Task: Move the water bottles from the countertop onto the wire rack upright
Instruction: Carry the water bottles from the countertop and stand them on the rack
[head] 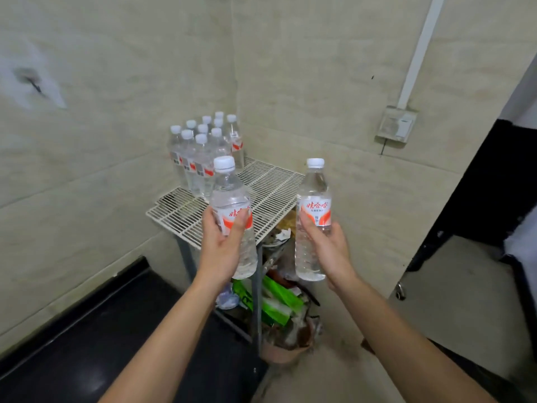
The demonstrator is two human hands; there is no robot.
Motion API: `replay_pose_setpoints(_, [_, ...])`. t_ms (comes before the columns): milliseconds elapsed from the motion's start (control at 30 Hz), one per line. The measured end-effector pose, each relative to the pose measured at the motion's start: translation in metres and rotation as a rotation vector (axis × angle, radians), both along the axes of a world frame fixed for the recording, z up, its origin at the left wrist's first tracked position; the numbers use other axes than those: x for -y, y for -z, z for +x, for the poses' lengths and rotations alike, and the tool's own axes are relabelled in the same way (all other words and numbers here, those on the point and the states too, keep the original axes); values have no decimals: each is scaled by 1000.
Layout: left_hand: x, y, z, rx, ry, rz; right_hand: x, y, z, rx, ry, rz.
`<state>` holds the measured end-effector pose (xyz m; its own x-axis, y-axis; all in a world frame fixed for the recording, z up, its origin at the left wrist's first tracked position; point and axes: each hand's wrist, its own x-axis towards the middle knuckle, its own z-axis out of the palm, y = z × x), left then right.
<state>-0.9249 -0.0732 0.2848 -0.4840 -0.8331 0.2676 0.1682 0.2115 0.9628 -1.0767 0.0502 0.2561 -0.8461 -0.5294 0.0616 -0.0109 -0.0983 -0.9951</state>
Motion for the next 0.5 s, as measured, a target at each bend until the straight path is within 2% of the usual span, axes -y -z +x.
replay_pose_setpoints(133, [28,-11,-44,-20,3,-9,47,-1,-52,-104,5,15])
replay_pose_setpoints(267, [60,-2,-86,35,-38,-39,93,8,-102,-256,-24,101])
replay_pose_setpoints(500, [115,17,-174,100,-156,36,175,22,-204,-316,-263,110])
